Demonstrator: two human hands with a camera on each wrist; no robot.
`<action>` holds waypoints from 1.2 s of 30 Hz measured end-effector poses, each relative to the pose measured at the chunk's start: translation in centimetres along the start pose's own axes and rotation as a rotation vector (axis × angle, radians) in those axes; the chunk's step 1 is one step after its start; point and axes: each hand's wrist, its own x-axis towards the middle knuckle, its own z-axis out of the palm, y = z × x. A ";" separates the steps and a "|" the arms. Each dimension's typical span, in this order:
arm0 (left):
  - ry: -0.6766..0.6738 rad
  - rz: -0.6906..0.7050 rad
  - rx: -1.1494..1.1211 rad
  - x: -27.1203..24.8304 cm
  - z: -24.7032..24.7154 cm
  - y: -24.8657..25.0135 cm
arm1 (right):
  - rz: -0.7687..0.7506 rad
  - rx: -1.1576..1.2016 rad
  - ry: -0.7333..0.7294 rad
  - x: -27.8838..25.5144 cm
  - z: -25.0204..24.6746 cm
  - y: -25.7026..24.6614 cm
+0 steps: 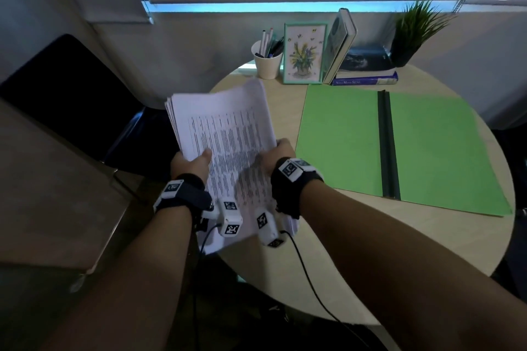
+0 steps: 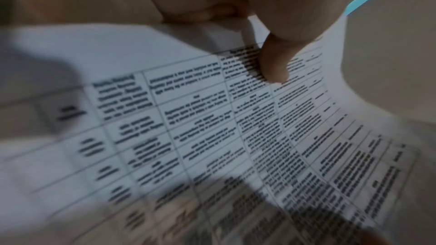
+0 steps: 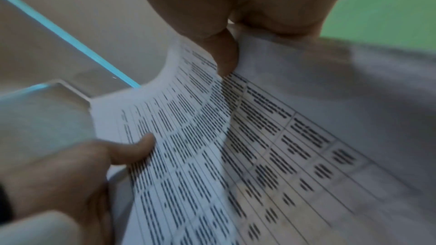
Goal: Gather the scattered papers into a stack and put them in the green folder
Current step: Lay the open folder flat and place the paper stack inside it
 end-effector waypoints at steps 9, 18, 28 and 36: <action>-0.132 0.286 -0.253 -3.4 3.5 6.1 | -0.282 0.175 0.260 0.0 -6.9 -1.0; -0.231 0.318 -0.173 -4.3 7.1 4.7 | -0.186 0.191 0.273 0.1 -9.0 3.0; -0.315 0.166 0.147 -4.7 10.9 4.3 | -0.079 0.054 0.203 0.5 -14.1 6.2; -0.378 -0.154 0.549 -3.4 9.7 -5.5 | 0.000 -0.322 -0.075 0.6 -10.9 11.8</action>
